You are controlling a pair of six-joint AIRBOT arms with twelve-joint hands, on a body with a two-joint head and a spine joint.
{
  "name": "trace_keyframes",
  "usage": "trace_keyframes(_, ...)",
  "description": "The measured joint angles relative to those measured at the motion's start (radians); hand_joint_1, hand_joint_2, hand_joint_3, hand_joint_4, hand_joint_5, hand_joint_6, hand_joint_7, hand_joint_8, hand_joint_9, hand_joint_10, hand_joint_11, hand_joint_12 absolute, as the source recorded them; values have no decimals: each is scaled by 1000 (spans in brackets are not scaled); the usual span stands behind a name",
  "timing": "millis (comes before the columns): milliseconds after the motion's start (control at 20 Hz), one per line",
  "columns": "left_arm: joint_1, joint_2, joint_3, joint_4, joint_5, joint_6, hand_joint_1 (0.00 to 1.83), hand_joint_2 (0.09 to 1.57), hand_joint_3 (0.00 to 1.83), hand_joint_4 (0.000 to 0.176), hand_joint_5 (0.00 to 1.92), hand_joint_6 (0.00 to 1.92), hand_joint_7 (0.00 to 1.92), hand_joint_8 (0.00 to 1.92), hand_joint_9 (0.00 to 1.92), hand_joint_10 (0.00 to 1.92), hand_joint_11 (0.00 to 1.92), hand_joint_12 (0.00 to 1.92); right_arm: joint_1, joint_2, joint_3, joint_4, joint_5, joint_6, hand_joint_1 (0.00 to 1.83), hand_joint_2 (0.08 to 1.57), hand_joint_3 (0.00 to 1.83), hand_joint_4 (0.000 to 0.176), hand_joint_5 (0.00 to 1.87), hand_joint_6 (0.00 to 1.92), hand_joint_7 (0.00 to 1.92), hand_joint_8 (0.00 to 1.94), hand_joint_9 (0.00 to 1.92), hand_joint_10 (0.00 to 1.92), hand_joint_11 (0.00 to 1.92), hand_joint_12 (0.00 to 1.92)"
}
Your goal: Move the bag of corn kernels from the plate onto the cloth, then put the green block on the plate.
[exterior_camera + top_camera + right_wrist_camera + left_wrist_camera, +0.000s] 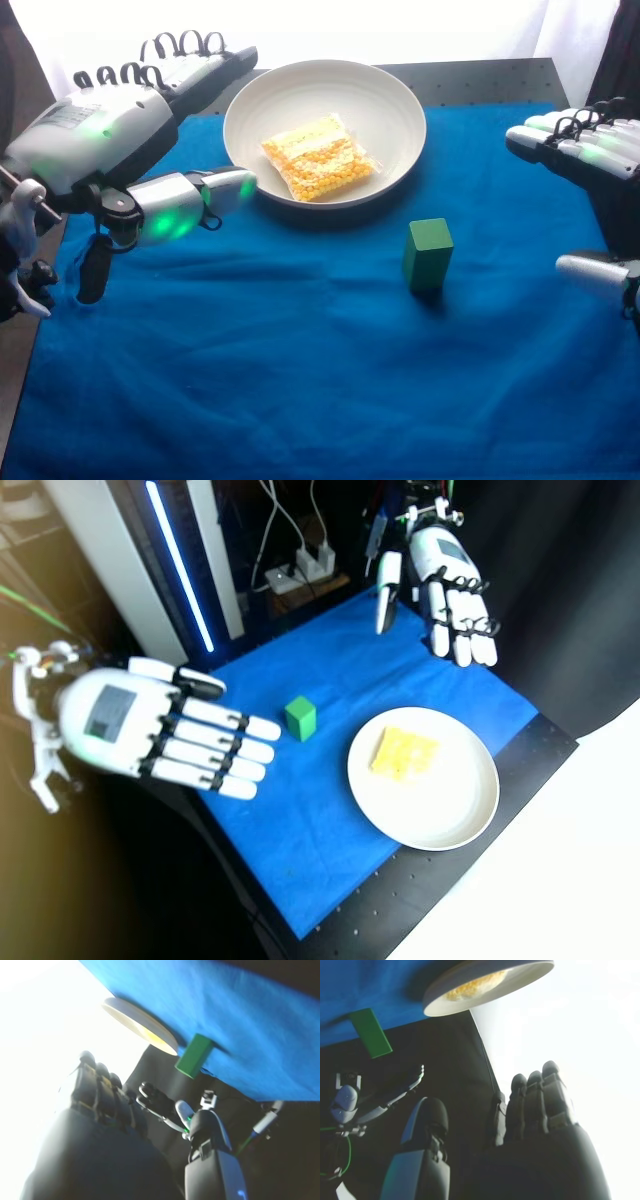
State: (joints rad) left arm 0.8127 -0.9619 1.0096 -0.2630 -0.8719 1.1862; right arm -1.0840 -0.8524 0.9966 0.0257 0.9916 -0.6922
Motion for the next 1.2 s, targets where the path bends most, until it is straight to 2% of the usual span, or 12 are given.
trace_keyframes(200, -3, -7, 11, 5, 3, 19, 510, 1442, 0, 0, 33, 3, 5, 0, 0, 0, 0, 506, 0, 16, 0, -21, 21, 1, 535, 1397, 14, 0, 0, 0, 0, 0, 0, 0, 0, 0)
trace_keyframes(250, -16, -21, 28, 2, 22, 21, 547, 1419, 0, 0, 52, 7, 21, 2, 0, 0, 0, 340, 0, 19, 0, -14, 31, 1, 540, 1400, 15, 0, 0, 0, 0, 0, 0, 0, 0, 0)
trace_keyframes(400, -114, -103, 133, 1, 147, 21, 583, 1391, 0, 0, 34, 6, 3, 0, 0, 0, 0, 227, 0, 4, 5, -8, 39, 1, 557, 1406, 13, 0, 0, 0, 0, 0, 0, 0, 0, 0)
trace_keyframes(500, -171, -171, 207, 11, 246, 30, 641, 1360, 0, 0, 85, 16, 54, 8, 45, 15, 0, 750, 0, -6, 7, -19, 23, 3, 584, 1394, 6, 0, 0, 0, 0, 0, 0, 0, 0, 0)
trace_keyframes(650, -235, -287, 317, -13, 440, 108, 709, 1289, 0, 0, 132, 19, 132, 16, 171, 56, 0, 1179, 0, -12, 13, -8, 9, 3, 556, 1388, 2, 0, 0, 0, 0, 0, 0, 0, 0, 0)
trace_keyframes(700, -247, -328, 357, -40, 494, 134, 646, 1279, 0, 16, 92, 8, 97, 5, 129, 32, 0, 1085, 0, -12, 13, -8, 9, 3, 519, 1389, 3, 0, 0, 0, 0, 0, 0, 0, 0, 0)
trace_keyframes(850, -249, -383, 428, -74, 573, 137, 630, 1268, 0, 11, 44, 2, 44, 5, 56, 15, 0, 740, 0, -14, 13, -11, 1, 3, 498, 1403, 6, 15, 0, 0, 0, 0, 0, 0, 0, 0)
trace_keyframes(900, -251, -393, 444, -82, 578, 138, 642, 1259, 0, 12, 49, 4, 49, 7, 52, 15, 0, 705, 0, -14, 13, -10, 0, 4, 495, 1405, 7, 5, 0, 0, 0, 0, 0, 0, 0, 0)
trace_keyframes(1000, -259, -411, 478, -104, 597, 143, 694, 1256, 0, 15, 104, 11, 112, 8, 117, 26, 0, 899, 0, -15, 13, -12, -2, 6, 500, 1408, 7, 0, 0, 0, 0, 0, 0, 0, 0, 0)
trace_keyframes(1100, -260, -416, 480, -104, 597, 146, 846, 1236, 0, 30, 238, 50, 248, 34, 288, 92, 0, 1410, 0, -16, 13, -11, -2, 6, 457, 1412, 7, 4, 0, 0, 0, 0, 0, 0, 0, 0)
trace_keyframes(1150, -260, -418, 480, -105, 594, 146, 971, 1212, 0, 16, 353, 65, 353, 28, 378, 227, 82, 1527, 0, -16, 13, -11, -2, 7, 449, 1412, 7, 9, 0, 0, 0, 0, 0, 0, 0, 0)
trace_keyframes(1200, -260, -419, 480, -109, 595, 146, 1065, 1215, 0, 0, 435, 54, 424, 35, 343, 622, 179, 1596, 0, -16, 13, -11, -2, 8, 443, 1413, 7, 3, 0, 0, 0, 0, 0, 0, 0, 0)
